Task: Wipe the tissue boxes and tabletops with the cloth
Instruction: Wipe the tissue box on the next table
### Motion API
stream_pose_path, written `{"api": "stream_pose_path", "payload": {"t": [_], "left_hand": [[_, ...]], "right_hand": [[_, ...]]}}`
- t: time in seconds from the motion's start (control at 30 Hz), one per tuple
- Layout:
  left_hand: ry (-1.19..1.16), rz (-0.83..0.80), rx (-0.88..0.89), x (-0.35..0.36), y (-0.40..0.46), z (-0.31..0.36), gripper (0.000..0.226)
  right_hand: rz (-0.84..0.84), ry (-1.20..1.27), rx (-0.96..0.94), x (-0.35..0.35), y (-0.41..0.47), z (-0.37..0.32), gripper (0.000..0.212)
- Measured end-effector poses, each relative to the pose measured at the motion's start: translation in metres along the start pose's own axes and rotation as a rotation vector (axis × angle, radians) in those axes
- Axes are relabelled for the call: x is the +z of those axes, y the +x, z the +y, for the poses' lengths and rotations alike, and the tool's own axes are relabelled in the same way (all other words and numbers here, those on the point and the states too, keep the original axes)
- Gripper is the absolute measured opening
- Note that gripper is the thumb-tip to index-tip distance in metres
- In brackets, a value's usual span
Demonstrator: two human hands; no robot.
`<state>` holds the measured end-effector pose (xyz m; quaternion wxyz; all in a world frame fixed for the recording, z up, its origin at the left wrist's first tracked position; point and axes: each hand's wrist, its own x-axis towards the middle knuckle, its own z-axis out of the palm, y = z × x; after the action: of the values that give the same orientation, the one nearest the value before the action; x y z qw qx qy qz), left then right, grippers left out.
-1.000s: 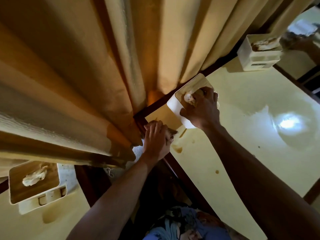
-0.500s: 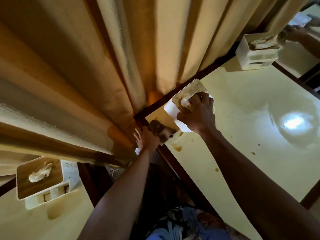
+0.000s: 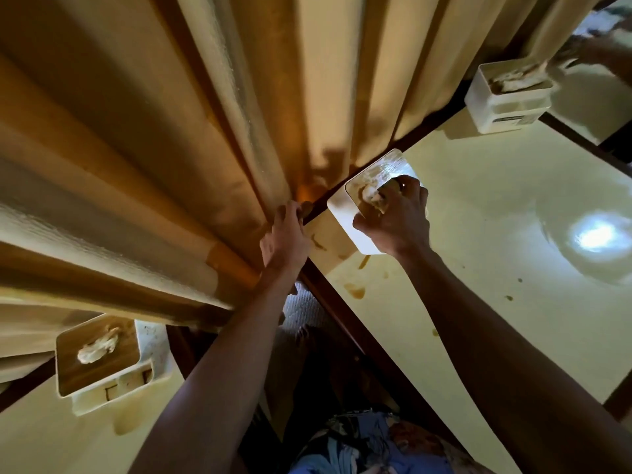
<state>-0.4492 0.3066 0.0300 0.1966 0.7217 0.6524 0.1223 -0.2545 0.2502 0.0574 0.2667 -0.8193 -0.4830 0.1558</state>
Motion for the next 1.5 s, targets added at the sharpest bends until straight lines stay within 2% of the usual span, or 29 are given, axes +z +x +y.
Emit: {"api": "stream_pose_path", "payload": {"t": [0.13,0.23,0.27,0.43,0.57,0.6,0.7,0.83,1.0,1.13,1.23,1.4,1.5], "left_hand": [[0.225,-0.147,0.17,0.029,-0.011,-0.004,0.031],[0.159,-0.318,0.202,0.056,-0.025,-0.011,0.029],[0.13,-0.33,0.208,0.063,-0.029,-0.013,0.028],[0.125,-0.218,0.205,0.091,-0.023,-0.027,0.043],[0.203,-0.247,0.293,0.105,-0.007,-0.036,0.076],[0.231,-0.265,0.304,0.109,-0.005,-0.038,0.079],[0.267,-0.299,0.314,0.122,-0.015,-0.044,0.068],[0.162,-0.233,0.433,0.144,-0.073,-0.042,0.06],[0.251,-0.288,0.52,0.165,-0.135,-0.011,0.063],[0.254,-0.333,0.617,0.175,-0.118,0.009,0.065],[0.215,-0.28,0.585,0.175,-0.084,0.004,0.061],[0.308,-0.204,0.352,0.156,-0.047,-0.018,0.065],[0.297,-0.231,0.359,0.156,-0.047,-0.004,0.066]], "right_hand": [[0.002,0.014,0.001,-0.003,0.0,0.0,0.061],[-0.004,0.009,0.009,-0.007,0.001,0.001,0.068],[-0.004,0.003,0.013,-0.008,0.002,0.003,0.069],[0.014,-0.014,0.011,-0.009,0.001,0.01,0.066],[0.032,-0.018,0.0,-0.011,-0.002,0.017,0.065],[0.032,-0.021,0.0,-0.012,-0.004,0.02,0.065],[0.046,-0.024,0.001,-0.016,-0.007,0.03,0.065],[0.063,-0.02,0.042,-0.024,-0.009,0.041,0.067],[0.088,-0.006,0.076,-0.033,-0.013,0.051,0.062],[0.101,-0.004,0.048,-0.037,-0.021,0.059,0.061],[0.099,-0.01,0.029,-0.039,-0.024,0.066,0.064],[0.115,-0.013,0.053,-0.039,-0.024,0.073,0.069],[0.13,-0.006,0.066,-0.038,-0.022,0.075,0.069]]}}
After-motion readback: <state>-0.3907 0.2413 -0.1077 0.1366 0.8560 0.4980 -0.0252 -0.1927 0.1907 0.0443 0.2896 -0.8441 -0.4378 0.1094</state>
